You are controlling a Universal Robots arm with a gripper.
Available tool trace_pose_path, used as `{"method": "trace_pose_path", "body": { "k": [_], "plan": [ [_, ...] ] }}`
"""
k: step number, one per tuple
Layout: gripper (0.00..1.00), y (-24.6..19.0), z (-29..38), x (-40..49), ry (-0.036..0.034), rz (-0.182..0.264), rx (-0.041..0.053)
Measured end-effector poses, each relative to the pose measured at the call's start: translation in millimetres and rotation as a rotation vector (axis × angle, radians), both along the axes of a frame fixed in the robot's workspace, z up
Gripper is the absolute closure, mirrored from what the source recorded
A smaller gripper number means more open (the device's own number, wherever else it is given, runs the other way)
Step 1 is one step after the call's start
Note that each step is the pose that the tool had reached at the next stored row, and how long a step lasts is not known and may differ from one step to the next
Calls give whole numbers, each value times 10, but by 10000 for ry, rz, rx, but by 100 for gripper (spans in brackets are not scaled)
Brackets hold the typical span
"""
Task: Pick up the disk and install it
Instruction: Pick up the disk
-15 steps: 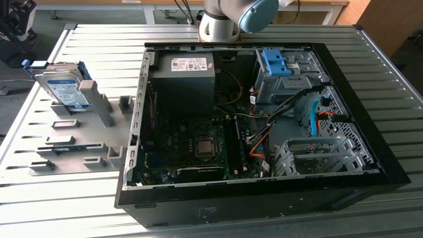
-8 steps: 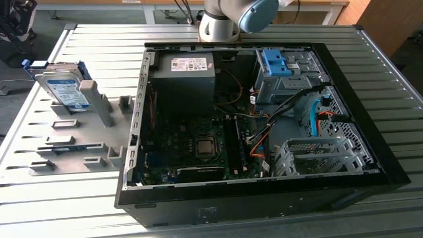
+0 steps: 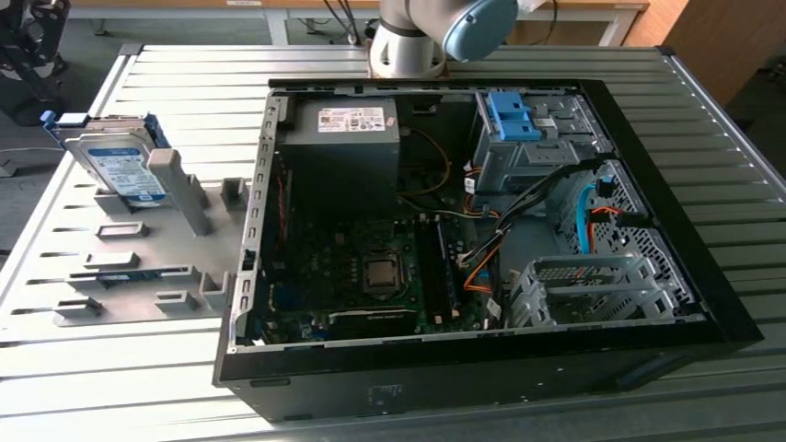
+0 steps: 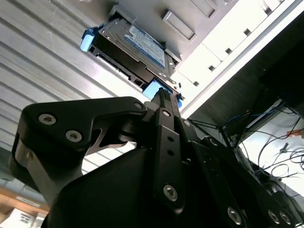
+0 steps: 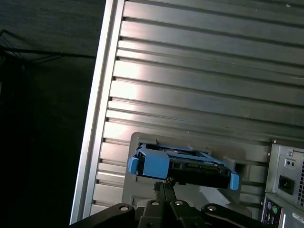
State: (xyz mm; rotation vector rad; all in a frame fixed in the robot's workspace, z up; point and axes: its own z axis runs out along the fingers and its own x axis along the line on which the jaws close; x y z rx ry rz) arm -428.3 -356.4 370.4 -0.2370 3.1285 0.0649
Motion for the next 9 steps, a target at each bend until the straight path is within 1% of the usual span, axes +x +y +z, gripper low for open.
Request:
{"method": "trace_pose_path", "body": {
  "k": [9],
  "plan": [
    [89, 0, -18, 0, 1, 1645, 0]
  ]
}}
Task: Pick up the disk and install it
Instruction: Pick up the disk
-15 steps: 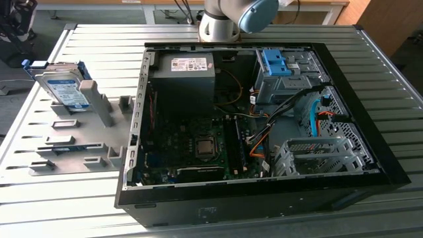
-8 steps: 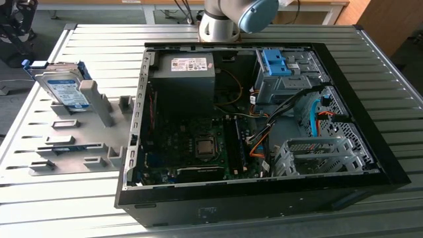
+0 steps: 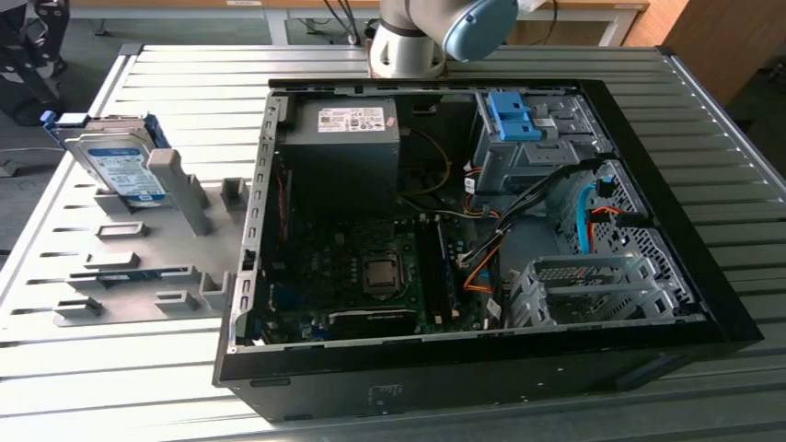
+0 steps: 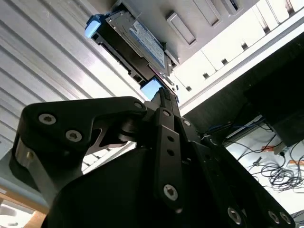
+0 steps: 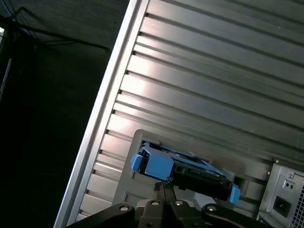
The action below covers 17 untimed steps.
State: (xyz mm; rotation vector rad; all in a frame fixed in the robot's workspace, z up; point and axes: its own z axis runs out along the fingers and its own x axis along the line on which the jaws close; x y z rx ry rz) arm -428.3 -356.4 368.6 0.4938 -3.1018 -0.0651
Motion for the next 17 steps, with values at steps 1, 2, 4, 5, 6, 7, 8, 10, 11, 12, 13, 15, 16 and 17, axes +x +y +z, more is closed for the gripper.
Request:
{"method": "trace_pose_path", "body": {
  "k": [1, 2, 4, 5, 6, 7, 8, 10, 11, 12, 13, 15, 16, 17],
  "plan": [
    [89, 0, -3, 0, -1, 181, 0],
    [89, 0, -5, 0, -1, 360, 0],
    [89, 0, -13, 0, -2, 731, 0],
    [89, 0, -16, 0, -2, 910, 0],
    [89, 0, -21, 0, -3, 1091, 1],
    [89, 0, -27, 0, -3, 1270, 0],
    [89, 0, -32, 0, -2, 1451, 0],
    [89, 0, -41, 0, -4, 1815, 0],
    [89, 0, -47, 0, -6, 1996, 0],
    [89, 0, -52, 0, -7, 2174, 0],
    [89, 0, -58, 0, -8, 2366, 0],
    [89, 0, -68, 0, -7, 2725, 0],
    [89, 0, -73, 0, -7, 2906, 0],
    [89, 0, -78, 0, -7, 3085, 0]
  ]
}}
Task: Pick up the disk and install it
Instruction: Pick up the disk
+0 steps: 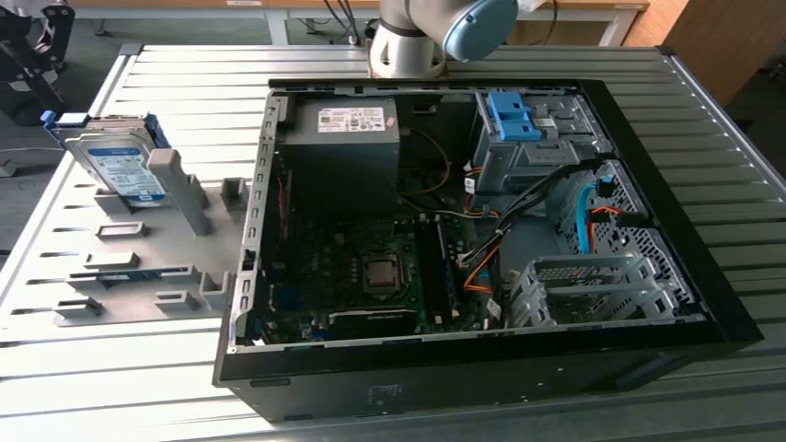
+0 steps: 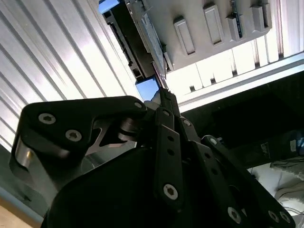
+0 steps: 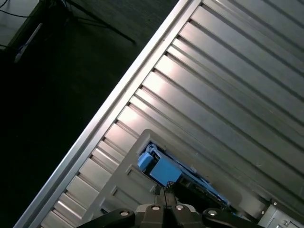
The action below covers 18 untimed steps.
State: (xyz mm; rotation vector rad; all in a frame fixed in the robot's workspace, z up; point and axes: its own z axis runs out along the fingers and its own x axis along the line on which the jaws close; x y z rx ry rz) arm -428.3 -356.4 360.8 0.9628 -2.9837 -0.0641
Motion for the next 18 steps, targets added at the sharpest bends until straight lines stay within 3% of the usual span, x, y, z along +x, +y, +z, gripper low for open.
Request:
{"method": "trace_pose_path", "body": {
  "k": [6, 14, 18],
  "plan": [
    [89, 0, -17, 0, 1, 1044, 0],
    [89, 0, -18, 0, -2, 1105, 0],
    [89, 0, -21, 0, -7, 1630, 1]
  ]
}}
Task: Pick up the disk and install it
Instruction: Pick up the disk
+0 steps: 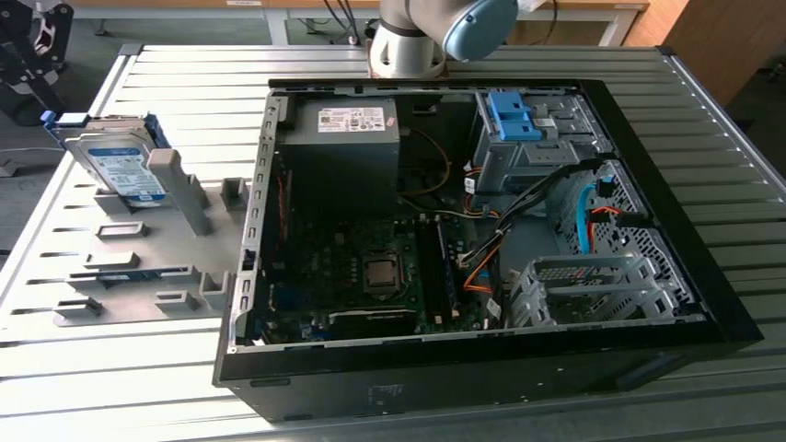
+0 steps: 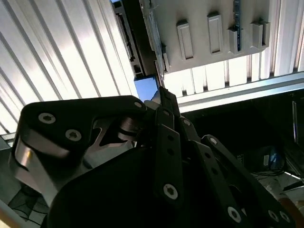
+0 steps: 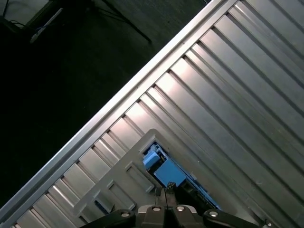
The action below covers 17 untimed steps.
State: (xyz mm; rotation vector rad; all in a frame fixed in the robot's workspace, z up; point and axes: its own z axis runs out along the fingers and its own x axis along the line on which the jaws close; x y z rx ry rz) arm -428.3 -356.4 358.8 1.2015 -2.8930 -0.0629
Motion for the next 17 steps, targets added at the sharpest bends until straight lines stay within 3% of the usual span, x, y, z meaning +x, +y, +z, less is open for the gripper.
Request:
{"method": "trace_pose_path", "body": {
  "k": [13, 17],
  "plan": [
    [89, 0, -16, 0, -2, 2347, -1],
    [89, 0, -17, -1, -5, 2743, -2]
  ]
}}
